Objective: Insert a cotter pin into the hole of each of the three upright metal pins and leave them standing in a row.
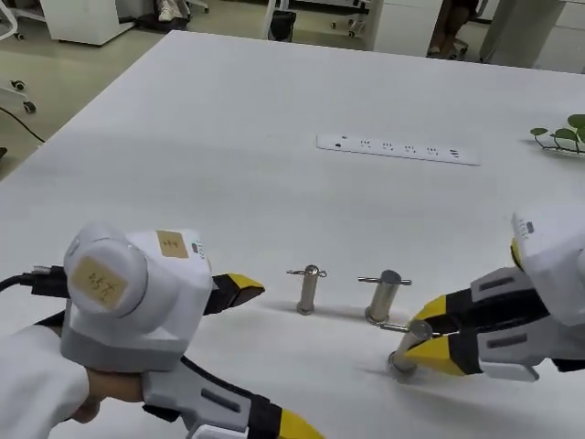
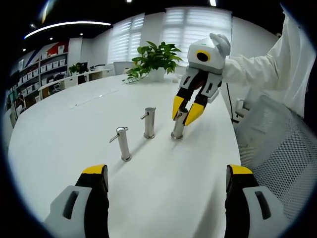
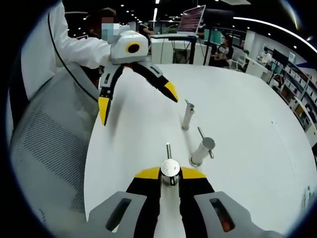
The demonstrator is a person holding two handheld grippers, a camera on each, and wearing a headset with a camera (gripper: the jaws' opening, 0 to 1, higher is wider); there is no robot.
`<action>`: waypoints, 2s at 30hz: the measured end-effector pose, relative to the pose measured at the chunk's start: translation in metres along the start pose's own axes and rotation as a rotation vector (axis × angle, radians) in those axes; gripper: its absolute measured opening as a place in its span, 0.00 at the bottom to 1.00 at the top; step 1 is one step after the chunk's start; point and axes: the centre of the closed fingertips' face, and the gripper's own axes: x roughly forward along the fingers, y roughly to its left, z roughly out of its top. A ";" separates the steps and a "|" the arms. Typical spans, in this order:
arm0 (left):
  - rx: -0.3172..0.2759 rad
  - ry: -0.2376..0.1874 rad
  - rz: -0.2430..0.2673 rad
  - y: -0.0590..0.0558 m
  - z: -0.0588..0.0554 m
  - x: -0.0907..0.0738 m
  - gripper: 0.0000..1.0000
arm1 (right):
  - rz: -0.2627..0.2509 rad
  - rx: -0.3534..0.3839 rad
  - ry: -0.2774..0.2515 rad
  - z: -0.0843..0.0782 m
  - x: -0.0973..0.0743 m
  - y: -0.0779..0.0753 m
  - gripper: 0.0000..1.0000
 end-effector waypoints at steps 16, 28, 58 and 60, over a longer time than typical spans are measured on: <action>-0.021 0.026 0.058 0.010 -0.007 -0.009 0.99 | -0.070 0.018 -0.009 -0.023 -0.024 -0.046 0.08; -0.034 0.022 0.079 0.015 -0.008 -0.016 0.99 | -0.049 0.028 -0.018 -0.028 -0.023 -0.050 0.08; -0.069 0.027 0.065 0.015 -0.011 -0.020 0.97 | -0.004 0.069 -0.072 -0.035 -0.018 -0.054 0.08; -0.067 0.030 0.084 0.019 -0.013 -0.021 0.97 | -0.004 0.066 -0.074 -0.035 -0.018 -0.054 0.08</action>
